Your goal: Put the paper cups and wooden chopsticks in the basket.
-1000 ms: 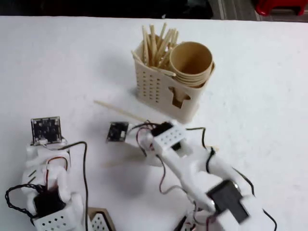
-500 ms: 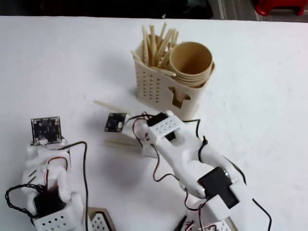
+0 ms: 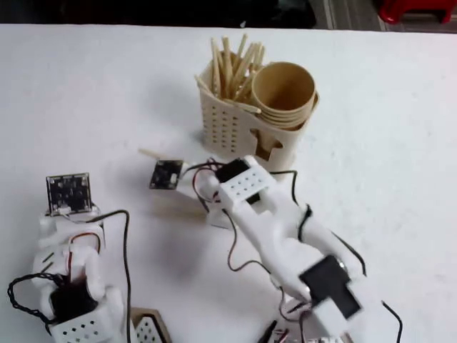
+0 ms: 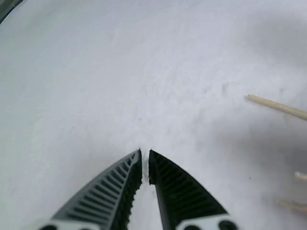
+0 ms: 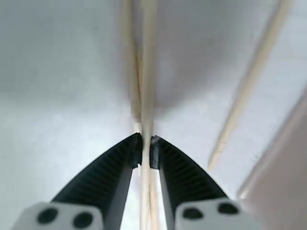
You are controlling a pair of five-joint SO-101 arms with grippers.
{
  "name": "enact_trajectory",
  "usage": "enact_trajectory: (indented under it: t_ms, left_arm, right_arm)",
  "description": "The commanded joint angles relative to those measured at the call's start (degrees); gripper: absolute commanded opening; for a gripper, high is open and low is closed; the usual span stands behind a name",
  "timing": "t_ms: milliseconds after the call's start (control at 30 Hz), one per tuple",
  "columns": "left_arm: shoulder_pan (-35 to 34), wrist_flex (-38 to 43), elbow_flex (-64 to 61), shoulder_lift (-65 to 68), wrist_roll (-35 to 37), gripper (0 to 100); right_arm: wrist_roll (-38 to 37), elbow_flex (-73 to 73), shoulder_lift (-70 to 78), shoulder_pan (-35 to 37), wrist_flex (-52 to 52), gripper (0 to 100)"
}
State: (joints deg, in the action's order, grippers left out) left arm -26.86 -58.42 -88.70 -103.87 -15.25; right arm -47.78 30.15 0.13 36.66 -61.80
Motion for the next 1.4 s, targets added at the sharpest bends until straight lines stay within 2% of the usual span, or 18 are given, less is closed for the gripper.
enact_trajectory:
  t_ms: [0, 367, 767, 1033, 1367]
  left_arm:
    - [-0.6, 1.2, 0.4, -0.6, -0.7, 5]
    - [-0.6, 1.2, 0.5, -0.6, -0.7, 5]
    - [-0.6, 1.2, 0.5, -0.6, -0.7, 5]
    - [-0.6, 1.2, 0.5, -0.6, -0.7, 5]
    - [-0.6, 1.2, 0.5, -0.6, -0.7, 5]
  right_arm:
    - [0.1, -2.6, -10.0, 0.5, -2.9, 1.9]
    - [2.8, -2.6, -13.8, 0.5, -4.4, 1.9]
    - [19.8, -14.2, -35.2, 0.6, -2.9, 1.9]
    - [26.1, -16.9, -40.4, -2.7, 18.4, 1.9]
    - [32.8, -16.9, -29.5, -8.6, 40.9, 1.9]
